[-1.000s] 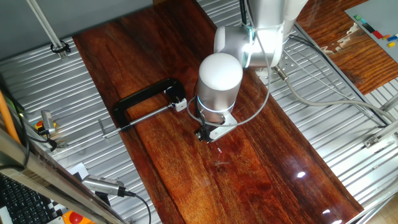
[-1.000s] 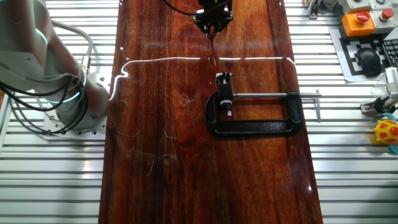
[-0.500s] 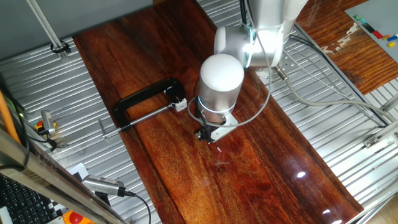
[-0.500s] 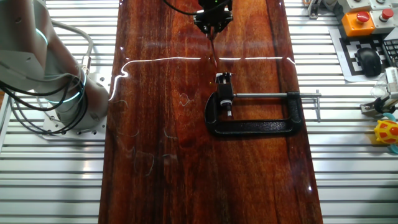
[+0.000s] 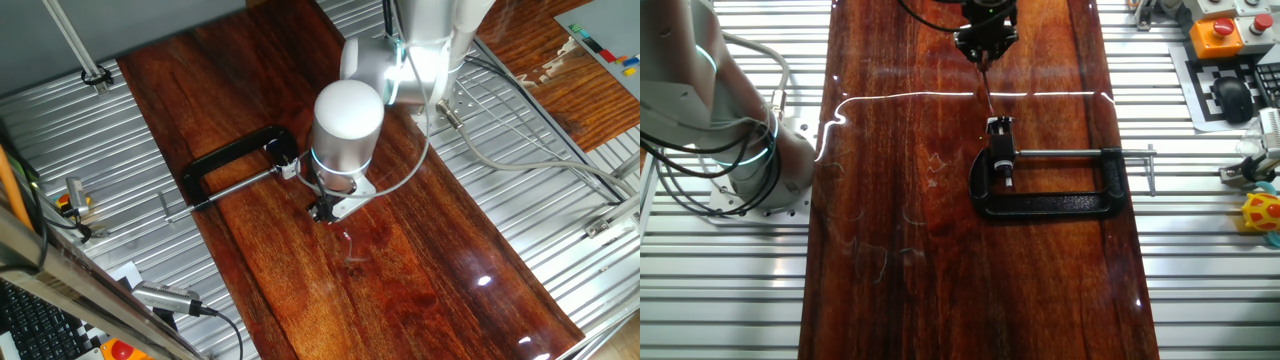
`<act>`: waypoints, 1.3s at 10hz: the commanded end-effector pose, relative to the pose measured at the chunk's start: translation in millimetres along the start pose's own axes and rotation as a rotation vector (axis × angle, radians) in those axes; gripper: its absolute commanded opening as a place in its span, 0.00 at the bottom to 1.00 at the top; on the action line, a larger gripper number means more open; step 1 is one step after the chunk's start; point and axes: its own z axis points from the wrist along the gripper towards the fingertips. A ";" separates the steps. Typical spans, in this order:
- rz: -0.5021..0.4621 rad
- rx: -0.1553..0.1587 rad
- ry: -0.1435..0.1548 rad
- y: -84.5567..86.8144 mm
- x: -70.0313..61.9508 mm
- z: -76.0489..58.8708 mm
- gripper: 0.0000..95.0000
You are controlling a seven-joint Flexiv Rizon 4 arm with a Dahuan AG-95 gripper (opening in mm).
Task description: Insert the pencil into the pencil sharpener
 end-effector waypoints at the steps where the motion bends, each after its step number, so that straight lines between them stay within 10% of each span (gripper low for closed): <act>1: -0.007 0.003 -0.001 0.0 4.2 -0.3 0.00; 13: -0.049 0.004 -0.004 -0.6 26.2 -3.3 0.00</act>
